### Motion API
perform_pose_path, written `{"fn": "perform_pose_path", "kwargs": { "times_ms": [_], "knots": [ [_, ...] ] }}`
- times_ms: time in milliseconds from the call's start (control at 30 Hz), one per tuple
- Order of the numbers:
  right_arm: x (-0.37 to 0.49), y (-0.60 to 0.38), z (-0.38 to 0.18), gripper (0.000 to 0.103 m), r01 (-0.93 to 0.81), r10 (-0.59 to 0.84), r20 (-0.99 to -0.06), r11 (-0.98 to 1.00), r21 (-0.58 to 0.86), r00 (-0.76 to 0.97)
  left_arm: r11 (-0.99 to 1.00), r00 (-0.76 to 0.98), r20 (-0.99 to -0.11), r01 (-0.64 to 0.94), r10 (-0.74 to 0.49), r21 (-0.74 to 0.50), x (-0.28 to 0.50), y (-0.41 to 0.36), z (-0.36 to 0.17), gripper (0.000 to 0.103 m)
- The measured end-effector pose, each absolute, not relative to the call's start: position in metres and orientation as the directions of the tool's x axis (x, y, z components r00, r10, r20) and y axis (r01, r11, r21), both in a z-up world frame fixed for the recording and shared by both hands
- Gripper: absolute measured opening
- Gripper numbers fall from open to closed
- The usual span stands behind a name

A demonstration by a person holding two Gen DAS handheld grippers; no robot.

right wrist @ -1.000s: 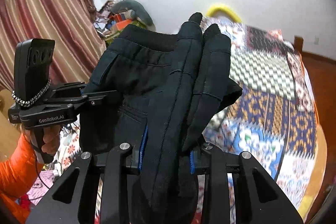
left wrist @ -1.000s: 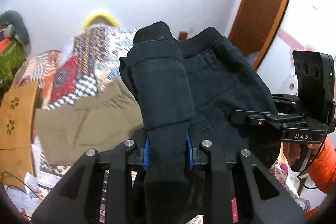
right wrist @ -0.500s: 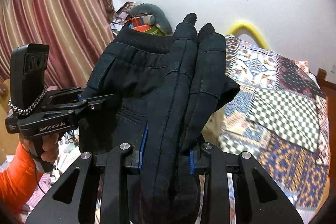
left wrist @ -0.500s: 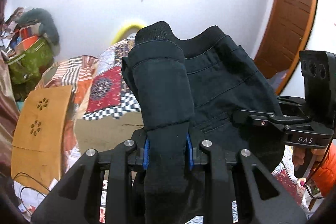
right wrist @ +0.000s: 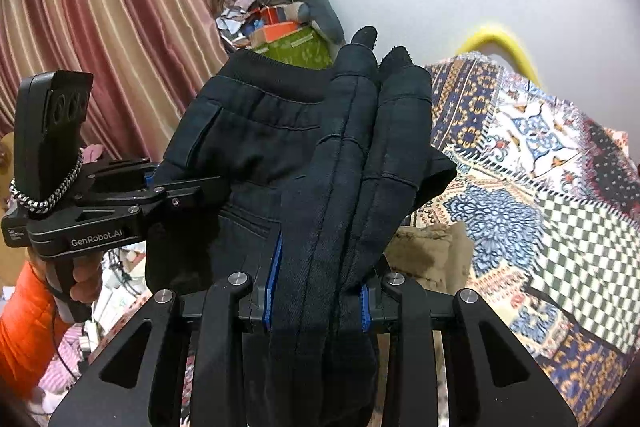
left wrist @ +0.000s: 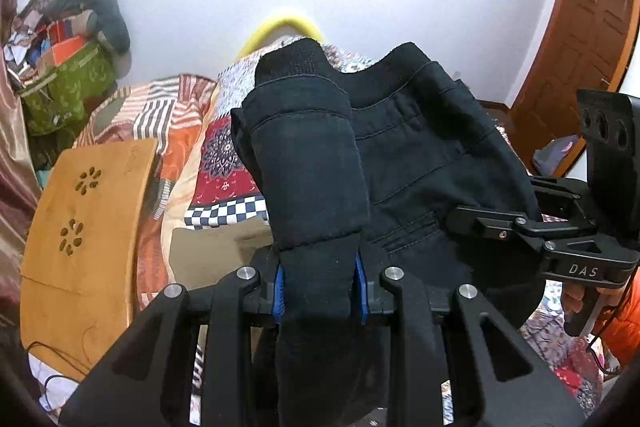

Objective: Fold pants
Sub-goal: 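Lower the folded black trousers onto the khaki trousers and open both grippers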

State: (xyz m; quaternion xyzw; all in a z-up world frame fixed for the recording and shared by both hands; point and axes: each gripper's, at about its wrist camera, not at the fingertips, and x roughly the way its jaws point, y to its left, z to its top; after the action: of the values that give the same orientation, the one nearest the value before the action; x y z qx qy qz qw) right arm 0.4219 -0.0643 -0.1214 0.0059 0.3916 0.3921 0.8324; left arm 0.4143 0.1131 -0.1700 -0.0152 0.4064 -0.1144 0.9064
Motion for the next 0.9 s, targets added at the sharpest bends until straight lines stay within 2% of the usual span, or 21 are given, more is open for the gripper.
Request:
{"fn": "perform_pose_path", "kwargs": {
  "times_ms": [367, 600, 767, 900],
  "knots": [
    [0.469, -0.046, -0.198, 0.029, -0.556, 0.604, -0.734, 0.742, 0.375, 0.311, 0.971, 0.525, -0.817, 0.139, -0.238, -0.193, 0.467, 0.122, -0.257, 0.028],
    [0.475, -0.054, -0.203, 0.04, -0.522, 0.553, -0.775, 0.778, 0.349, 0.306, 0.981, 0.528, -0.827, 0.092, -0.194, -0.171, 0.467, 0.124, -0.261, 0.037],
    [0.461, -0.076, -0.189, 0.043, -0.487, 0.535, -0.771, 0.805, 0.34, 0.346, 0.99, 0.54, -0.831, 0.049, -0.136, -0.131, 0.451, 0.133, -0.255, 0.037],
    [0.441, -0.092, -0.169, 0.043, -0.472, 0.532, -0.755, 0.816, 0.335, 0.383, 0.988, 0.568, -0.81, 0.037, -0.145, -0.151, 0.428, 0.137, -0.236, 0.037]
  ]
}}
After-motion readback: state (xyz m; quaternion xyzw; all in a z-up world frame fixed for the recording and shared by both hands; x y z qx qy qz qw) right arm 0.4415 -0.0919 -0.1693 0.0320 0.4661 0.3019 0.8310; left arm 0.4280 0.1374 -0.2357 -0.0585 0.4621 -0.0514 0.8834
